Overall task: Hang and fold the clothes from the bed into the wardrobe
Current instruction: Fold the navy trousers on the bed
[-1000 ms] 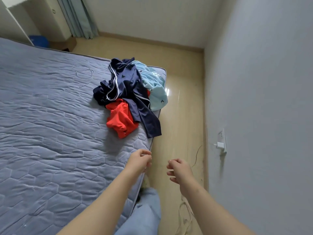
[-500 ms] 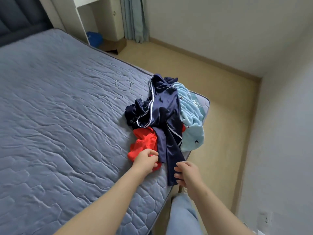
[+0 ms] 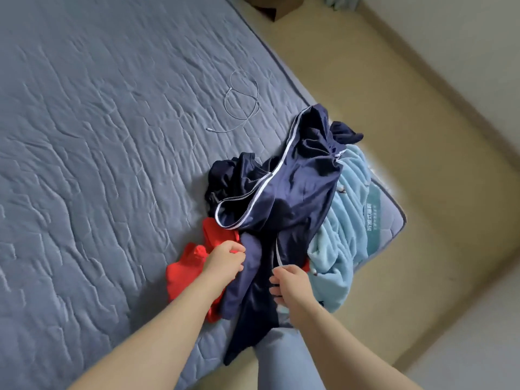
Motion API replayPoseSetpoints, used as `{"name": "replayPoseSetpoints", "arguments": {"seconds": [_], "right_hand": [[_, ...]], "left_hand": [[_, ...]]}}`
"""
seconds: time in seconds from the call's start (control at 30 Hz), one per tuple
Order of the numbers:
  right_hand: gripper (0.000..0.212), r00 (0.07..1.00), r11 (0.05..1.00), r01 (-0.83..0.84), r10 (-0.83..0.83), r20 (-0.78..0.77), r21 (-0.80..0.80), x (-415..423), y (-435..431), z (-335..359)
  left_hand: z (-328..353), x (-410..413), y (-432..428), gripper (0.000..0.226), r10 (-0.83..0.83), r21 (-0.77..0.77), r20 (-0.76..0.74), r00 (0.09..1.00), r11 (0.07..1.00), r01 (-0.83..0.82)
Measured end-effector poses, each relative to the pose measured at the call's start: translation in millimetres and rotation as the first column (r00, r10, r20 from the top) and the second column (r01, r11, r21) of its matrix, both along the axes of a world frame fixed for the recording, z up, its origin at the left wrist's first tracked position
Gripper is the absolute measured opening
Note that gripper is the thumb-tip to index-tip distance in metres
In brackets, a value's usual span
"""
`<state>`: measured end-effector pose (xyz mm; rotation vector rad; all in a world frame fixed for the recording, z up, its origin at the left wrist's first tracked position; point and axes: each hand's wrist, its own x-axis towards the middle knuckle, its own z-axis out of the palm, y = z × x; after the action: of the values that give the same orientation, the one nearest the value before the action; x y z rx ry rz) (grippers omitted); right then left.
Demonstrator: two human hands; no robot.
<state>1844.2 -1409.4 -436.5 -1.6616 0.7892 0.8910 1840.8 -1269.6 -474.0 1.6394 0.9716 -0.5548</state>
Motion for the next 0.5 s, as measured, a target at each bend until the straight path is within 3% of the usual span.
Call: {"name": "replayPoseSetpoints", "arguments": {"seconds": [0.2, 0.23, 0.3, 0.33, 0.37, 0.5], "right_hand": [[0.026, 0.993, 0.992, -0.113, 0.112, -0.035, -0.048, 94.6, -22.8, -82.0], [0.025, 0.991, 0.989, -0.137, 0.137, -0.008, -0.063, 105.5, -24.4, -93.2], [0.019, 0.986, 0.983, -0.155, 0.160, 0.047, -0.095, 124.8, -29.9, -111.9], [0.028, 0.982, 0.980, -0.159, 0.170, 0.083, -0.120, 134.0, -33.1, -118.8], [0.040, 0.973, 0.974, -0.170, 0.190, 0.130, -0.151, 143.8, -37.1, -125.9], [0.062, 0.906, 0.936, -0.256, 0.319, 0.277, -0.240, 173.2, -55.9, -153.2]], "left_hand": [[-67.1, 73.4, -29.5, 0.024, 0.082, 0.114, -0.049, 0.995, 0.991, -0.076], [-75.3, 83.7, -29.5, 0.029, -0.005, 0.226, -0.063, 0.998, 0.974, 0.020], [-92.1, 103.2, -27.7, 0.044, -0.236, 0.484, -0.125, 0.964, 0.833, 0.267], [-98.0, 113.6, -27.0, 0.050, -0.306, 0.547, -0.117, 0.945, 0.775, 0.318], [-104.5, 125.1, -27.9, 0.056, -0.340, 0.557, -0.094, 0.936, 0.761, 0.332], [-127.1, 165.2, -42.3, 0.067, -0.272, 0.357, -0.089, 0.958, 0.889, 0.286]]}}
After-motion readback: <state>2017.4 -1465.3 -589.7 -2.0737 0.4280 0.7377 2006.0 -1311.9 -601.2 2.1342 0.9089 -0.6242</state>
